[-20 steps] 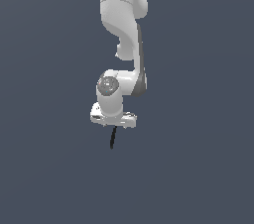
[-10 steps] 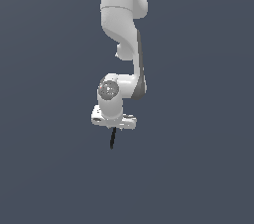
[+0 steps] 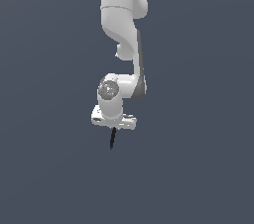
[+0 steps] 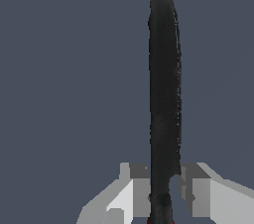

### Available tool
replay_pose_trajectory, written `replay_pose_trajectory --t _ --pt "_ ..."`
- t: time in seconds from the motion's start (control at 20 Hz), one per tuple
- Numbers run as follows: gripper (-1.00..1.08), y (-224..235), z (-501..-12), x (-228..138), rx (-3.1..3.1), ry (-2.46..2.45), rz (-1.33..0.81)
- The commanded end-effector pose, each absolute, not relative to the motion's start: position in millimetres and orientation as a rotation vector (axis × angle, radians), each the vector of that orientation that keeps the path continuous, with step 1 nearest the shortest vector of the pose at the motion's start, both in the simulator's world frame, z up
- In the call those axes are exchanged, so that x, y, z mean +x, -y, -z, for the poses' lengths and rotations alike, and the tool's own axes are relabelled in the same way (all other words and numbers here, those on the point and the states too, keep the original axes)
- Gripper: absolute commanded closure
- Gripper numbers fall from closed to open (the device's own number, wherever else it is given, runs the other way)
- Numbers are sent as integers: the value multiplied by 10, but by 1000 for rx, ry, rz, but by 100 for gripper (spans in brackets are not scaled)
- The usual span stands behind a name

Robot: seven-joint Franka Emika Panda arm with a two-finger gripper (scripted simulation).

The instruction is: Pick up the object and move it to a goal position.

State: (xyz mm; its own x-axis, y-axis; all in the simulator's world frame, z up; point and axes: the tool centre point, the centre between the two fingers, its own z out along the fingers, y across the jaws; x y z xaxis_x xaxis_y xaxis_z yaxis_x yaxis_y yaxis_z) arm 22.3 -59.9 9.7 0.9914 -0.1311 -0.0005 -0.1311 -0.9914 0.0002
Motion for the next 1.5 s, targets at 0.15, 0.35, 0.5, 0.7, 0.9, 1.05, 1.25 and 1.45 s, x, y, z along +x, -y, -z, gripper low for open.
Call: replay_pose_trajectory --t 0.15,0.35,0.5,0.7,0.9,1.05,1.25,1.45 --pt "108 504 -184 217 3135 206 0" --pt "108 329 -347 201 3135 206 0" --pt "108 131 -532 183 3135 206 0" --pt "108 -217 -858 154 3135 206 0" --pt "108 -592 -1211 127 3134 205 0" --pt "108 -867 -1471 110 3134 205 0" --pt "108 -1220 -1805 94 3134 205 0" --pt "108 -1508 -2075 90 3134 205 0"
